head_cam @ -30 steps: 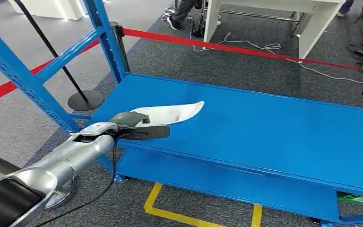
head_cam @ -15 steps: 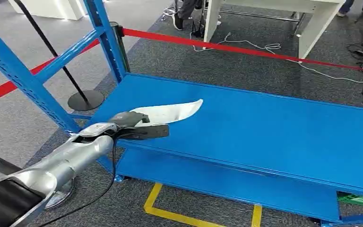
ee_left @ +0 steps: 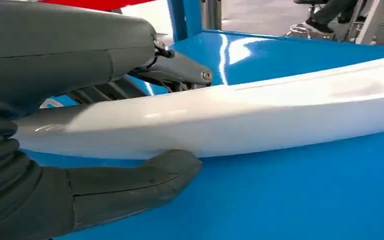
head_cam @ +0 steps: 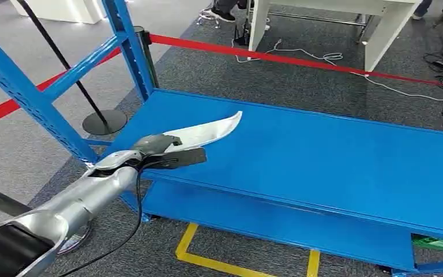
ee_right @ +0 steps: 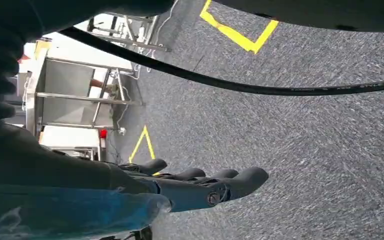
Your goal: Take the parts from the cabinet and place them on the table.
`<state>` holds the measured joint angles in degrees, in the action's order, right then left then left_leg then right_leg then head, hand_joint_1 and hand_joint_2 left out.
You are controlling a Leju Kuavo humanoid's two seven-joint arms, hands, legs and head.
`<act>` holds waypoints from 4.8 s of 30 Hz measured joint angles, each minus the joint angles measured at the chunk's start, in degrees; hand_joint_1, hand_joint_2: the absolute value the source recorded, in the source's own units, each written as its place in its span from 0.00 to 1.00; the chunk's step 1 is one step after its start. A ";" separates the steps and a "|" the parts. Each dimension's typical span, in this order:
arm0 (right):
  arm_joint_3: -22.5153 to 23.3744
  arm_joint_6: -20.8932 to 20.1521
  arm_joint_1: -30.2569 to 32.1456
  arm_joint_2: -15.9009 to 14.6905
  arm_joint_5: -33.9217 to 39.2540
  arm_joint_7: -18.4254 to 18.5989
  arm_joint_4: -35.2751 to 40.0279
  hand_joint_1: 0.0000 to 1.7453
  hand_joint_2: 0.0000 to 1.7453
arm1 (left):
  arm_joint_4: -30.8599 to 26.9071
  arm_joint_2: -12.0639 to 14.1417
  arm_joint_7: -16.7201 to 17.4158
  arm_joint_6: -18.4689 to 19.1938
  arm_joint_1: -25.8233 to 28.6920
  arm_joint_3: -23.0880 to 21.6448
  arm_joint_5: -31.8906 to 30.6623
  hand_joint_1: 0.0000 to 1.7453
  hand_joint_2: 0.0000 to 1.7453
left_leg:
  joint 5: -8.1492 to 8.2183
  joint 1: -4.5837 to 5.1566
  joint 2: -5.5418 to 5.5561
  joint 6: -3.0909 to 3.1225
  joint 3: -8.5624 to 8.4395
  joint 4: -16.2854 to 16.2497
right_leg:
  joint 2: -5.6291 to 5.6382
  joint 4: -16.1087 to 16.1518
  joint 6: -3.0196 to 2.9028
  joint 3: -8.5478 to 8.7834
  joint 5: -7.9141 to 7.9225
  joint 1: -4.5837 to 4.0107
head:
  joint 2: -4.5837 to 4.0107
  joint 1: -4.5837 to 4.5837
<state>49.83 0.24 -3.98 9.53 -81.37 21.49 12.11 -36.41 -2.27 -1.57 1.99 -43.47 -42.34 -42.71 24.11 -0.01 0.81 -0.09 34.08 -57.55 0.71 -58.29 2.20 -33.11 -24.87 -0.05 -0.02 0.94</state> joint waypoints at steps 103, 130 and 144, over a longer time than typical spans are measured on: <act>-1.62 5.99 0.93 -0.13 -4.24 -19.15 0.02 0.00 1.00 | -63.67 -6.73 -38.40 15.30 43.93 15.61 45.96 1.00 1.00 | 0.26 0.64 -0.01 0.70 0.48 -0.06 | 0.04 0.31 0.63 -0.39 0.12 0.66 | 0.00 -0.04; -1.33 2.49 0.82 -0.11 -3.41 -7.16 -0.02 0.00 1.00 | -61.33 -7.52 -36.17 14.51 43.22 15.65 49.33 1.00 1.00 | 0.92 -0.10 -0.10 -0.63 0.24 -0.63 | 0.67 -1.47 -0.50 -0.96 -1.06 0.26 | 0.00 0.00; 2.40 -4.02 -0.03 0.46 0.15 11.60 -0.09 0.00 1.00 | -57.90 -9.05 -30.58 14.82 41.05 13.90 53.43 1.00 1.00 | 1.15 0.27 -0.03 0.34 -0.59 -0.17 | -0.31 -1.48 1.25 -0.66 -1.21 0.61 | 0.00 0.28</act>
<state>52.23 -3.78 -4.01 9.98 -81.22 33.09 12.02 -94.31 -11.32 -32.15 16.81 -2.42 -28.44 10.73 25.25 0.27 0.78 0.24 33.50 -57.72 0.39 -59.77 3.45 -33.77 -26.08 0.55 -0.02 1.22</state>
